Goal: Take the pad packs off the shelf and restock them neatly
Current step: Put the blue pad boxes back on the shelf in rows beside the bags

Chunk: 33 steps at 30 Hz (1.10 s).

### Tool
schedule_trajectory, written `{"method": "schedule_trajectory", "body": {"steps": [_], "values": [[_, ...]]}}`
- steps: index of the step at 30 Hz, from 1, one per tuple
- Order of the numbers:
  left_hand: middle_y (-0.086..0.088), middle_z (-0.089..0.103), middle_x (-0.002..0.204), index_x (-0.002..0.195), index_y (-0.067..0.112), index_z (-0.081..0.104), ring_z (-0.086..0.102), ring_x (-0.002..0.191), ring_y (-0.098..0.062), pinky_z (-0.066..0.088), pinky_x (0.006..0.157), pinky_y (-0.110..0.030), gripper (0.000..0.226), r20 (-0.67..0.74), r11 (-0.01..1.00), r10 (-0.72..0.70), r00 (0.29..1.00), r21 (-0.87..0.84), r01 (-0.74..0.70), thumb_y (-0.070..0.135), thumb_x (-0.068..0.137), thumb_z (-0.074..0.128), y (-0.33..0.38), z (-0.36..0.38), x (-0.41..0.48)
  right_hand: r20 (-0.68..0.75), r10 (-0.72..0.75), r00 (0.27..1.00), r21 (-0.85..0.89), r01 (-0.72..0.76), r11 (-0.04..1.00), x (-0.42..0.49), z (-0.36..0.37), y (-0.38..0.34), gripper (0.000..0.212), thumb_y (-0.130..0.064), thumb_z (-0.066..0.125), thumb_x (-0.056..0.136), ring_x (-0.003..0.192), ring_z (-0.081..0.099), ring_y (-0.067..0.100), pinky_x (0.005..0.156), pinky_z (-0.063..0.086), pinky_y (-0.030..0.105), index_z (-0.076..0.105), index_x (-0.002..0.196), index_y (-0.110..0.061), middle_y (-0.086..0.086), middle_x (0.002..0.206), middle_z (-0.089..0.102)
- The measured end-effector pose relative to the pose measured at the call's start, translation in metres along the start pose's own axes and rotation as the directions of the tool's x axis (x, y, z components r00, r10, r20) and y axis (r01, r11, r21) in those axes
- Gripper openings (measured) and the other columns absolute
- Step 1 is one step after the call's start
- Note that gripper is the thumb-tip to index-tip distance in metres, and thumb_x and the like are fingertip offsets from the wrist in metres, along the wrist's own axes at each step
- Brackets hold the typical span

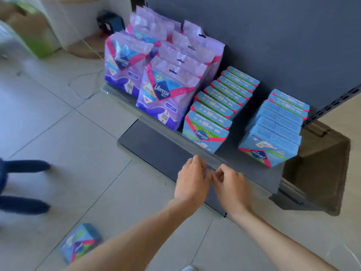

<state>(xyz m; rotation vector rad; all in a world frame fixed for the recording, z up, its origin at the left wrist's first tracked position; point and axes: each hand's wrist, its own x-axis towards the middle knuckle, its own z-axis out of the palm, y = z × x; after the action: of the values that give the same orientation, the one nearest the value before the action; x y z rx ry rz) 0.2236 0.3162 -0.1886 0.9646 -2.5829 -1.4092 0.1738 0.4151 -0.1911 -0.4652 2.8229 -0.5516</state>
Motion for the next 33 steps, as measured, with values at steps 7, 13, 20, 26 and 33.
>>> {"method": "schedule_trajectory", "body": {"steps": [7,13,20,26,33], "values": [[0.0,0.06,0.093,0.094,0.016,0.05,0.056,0.088,-0.022,0.045,0.071,-0.035,0.008,-0.139,0.963,-0.27,0.953,-0.032,0.268,0.021,0.089,0.046,-0.127,-0.094,-0.024,0.121,-0.27,0.955,-0.086,0.281,0.956,-0.023,0.075,-0.099,0.025,-0.033,0.05,0.093,0.078,0.059,0.03,0.06,0.036,0.032,0.048,0.073,-0.018,0.0,0.079,0.066],[0.0,0.063,0.096,0.096,0.017,0.054,0.056,0.089,-0.022,0.049,0.076,-0.035,0.011,-0.223,0.872,-0.488,0.844,-0.087,0.481,0.023,0.087,0.049,-0.263,-0.18,-0.086,0.317,-0.427,0.847,-0.119,0.482,0.868,-0.07,0.161,-0.193,0.026,-0.031,0.046,0.094,0.074,0.058,0.03,0.061,0.042,0.033,0.056,0.08,-0.012,0.004,0.079,0.065],[-0.007,0.066,0.1,0.093,0.012,0.059,0.056,0.088,-0.021,0.037,0.07,-0.025,0.012,-0.267,0.672,-0.741,0.616,-0.277,0.687,0.022,0.088,0.056,-0.405,-0.221,-0.137,0.565,-0.39,0.727,-0.077,0.517,0.852,-0.115,0.269,-0.262,0.019,-0.032,0.051,0.088,0.086,0.06,0.029,0.068,0.044,0.031,0.056,0.084,-0.014,0.004,0.088,0.066],[-0.012,0.065,0.109,0.107,0.007,0.058,0.058,0.103,-0.028,0.045,0.082,-0.032,0.025,-0.217,0.555,-0.832,0.511,-0.276,0.785,0.021,0.086,0.061,-0.518,-0.198,-0.155,0.701,-0.304,0.645,-0.112,0.52,0.847,-0.135,0.379,-0.262,0.021,-0.031,0.055,0.087,0.096,0.059,0.03,0.074,0.044,0.032,0.058,0.094,-0.011,0.009,0.1,0.066],[-0.011,0.052,0.124,0.123,0.009,0.048,0.052,0.113,-0.028,0.044,0.089,-0.035,0.043,-0.106,0.642,-0.766,0.634,-0.069,0.763,0.02,0.085,0.064,-0.62,-0.143,-0.131,0.762,-0.157,0.628,-0.125,0.381,0.916,-0.146,0.51,-0.224,0.025,-0.03,0.061,0.084,0.092,0.056,0.03,0.072,0.043,0.032,0.058,0.094,-0.008,0.011,0.098,0.063]]}}
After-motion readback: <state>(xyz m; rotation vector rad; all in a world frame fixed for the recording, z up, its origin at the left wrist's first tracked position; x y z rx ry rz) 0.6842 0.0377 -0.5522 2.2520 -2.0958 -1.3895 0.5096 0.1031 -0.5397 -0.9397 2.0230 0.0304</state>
